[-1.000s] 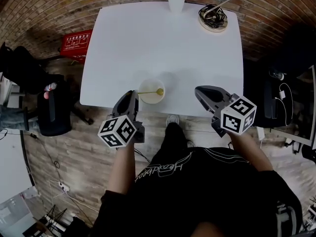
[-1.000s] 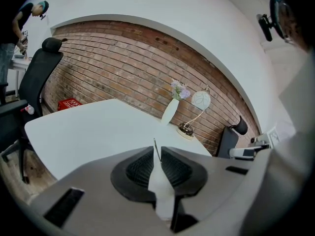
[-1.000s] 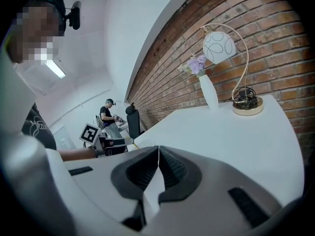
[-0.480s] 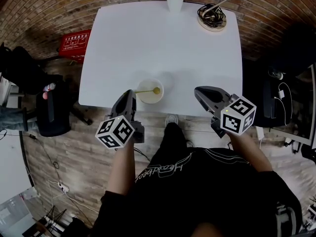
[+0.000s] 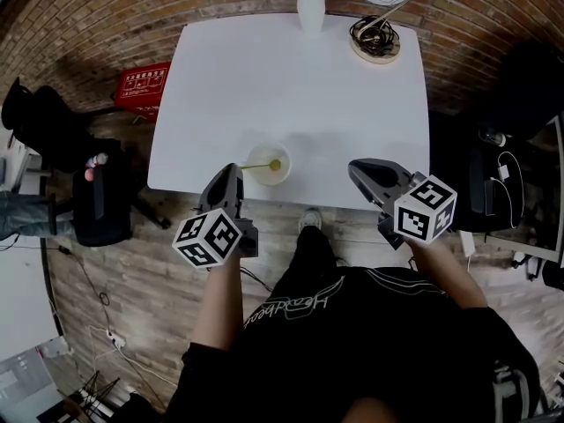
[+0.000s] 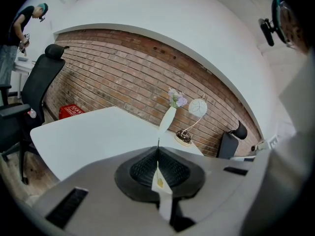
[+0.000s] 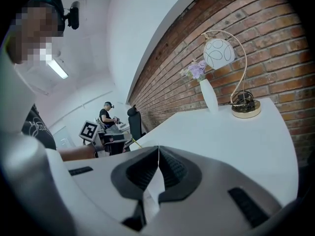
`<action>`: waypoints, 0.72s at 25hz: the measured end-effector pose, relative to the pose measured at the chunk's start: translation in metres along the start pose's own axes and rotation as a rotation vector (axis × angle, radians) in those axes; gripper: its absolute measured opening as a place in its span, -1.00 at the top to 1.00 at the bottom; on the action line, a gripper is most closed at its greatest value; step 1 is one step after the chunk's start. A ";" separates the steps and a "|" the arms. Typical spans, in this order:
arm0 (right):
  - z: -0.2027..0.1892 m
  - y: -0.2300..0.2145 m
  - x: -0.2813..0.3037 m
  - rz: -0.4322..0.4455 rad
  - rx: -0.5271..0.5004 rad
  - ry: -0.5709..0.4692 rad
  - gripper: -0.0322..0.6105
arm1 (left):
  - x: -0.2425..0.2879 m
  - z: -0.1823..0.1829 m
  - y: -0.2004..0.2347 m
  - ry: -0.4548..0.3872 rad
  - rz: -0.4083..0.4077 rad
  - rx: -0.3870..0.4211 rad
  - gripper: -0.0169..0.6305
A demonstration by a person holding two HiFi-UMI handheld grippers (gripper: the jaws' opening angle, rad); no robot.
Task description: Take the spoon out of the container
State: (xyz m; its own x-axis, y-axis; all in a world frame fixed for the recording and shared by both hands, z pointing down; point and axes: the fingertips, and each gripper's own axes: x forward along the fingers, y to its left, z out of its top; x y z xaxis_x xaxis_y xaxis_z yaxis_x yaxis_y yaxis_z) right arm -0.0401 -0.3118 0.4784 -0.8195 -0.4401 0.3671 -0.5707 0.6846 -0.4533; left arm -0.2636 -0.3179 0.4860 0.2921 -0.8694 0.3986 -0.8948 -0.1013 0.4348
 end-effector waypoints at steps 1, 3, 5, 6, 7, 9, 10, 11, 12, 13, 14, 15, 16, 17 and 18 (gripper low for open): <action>0.000 0.001 -0.003 0.001 -0.003 -0.003 0.91 | -0.003 0.002 -0.002 -0.008 0.003 0.003 0.92; 0.001 0.005 -0.009 0.005 -0.009 -0.009 0.91 | -0.009 0.005 -0.008 -0.025 0.007 0.009 0.92; 0.001 0.009 -0.015 0.010 -0.012 -0.017 0.91 | -0.015 0.008 -0.014 -0.039 0.008 0.019 0.92; 0.001 0.012 -0.019 0.014 -0.013 -0.021 0.91 | -0.019 0.010 -0.018 -0.046 0.009 0.028 0.92; 0.002 0.014 -0.022 0.018 -0.014 -0.025 0.91 | -0.023 0.011 -0.021 -0.053 0.014 0.039 0.92; 0.004 0.019 -0.030 0.025 -0.020 -0.034 0.91 | -0.033 0.017 -0.029 -0.074 0.032 0.068 0.92; 0.005 0.021 -0.034 0.027 -0.026 -0.039 0.91 | -0.039 0.020 -0.033 -0.087 0.040 0.082 0.92; 0.007 0.024 -0.039 0.029 -0.031 -0.044 0.91 | -0.044 0.024 -0.037 -0.100 0.045 0.092 0.92; 0.008 0.027 -0.043 0.033 -0.036 -0.049 0.91 | -0.050 0.027 -0.041 -0.110 0.048 0.100 0.92; 0.009 0.031 -0.047 0.037 -0.042 -0.053 0.91 | -0.056 0.029 -0.046 -0.118 0.048 0.105 0.92; 0.009 0.035 -0.051 0.041 -0.047 -0.057 0.91 | -0.062 0.030 -0.051 -0.123 0.046 0.110 0.92; 0.009 0.038 -0.054 0.047 -0.053 -0.061 0.91 | -0.068 0.031 -0.056 -0.129 0.042 0.115 0.92; 0.009 0.042 -0.058 0.053 -0.059 -0.065 0.91 | -0.074 0.032 -0.061 -0.136 0.036 0.119 0.92; 0.010 0.046 -0.062 0.059 -0.066 -0.069 0.91 | -0.079 0.032 -0.066 -0.142 0.030 0.119 0.92; 0.011 0.050 -0.066 0.064 -0.076 -0.074 0.91 | -0.084 0.032 -0.071 -0.148 0.024 0.116 0.92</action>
State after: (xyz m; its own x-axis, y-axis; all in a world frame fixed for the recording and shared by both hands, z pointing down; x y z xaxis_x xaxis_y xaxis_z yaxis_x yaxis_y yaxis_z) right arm -0.0151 -0.2554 0.4223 -0.8573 -0.4336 0.2776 -0.5139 0.7535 -0.4101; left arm -0.2353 -0.2529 0.3958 0.2253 -0.9330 0.2808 -0.9364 -0.1278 0.3268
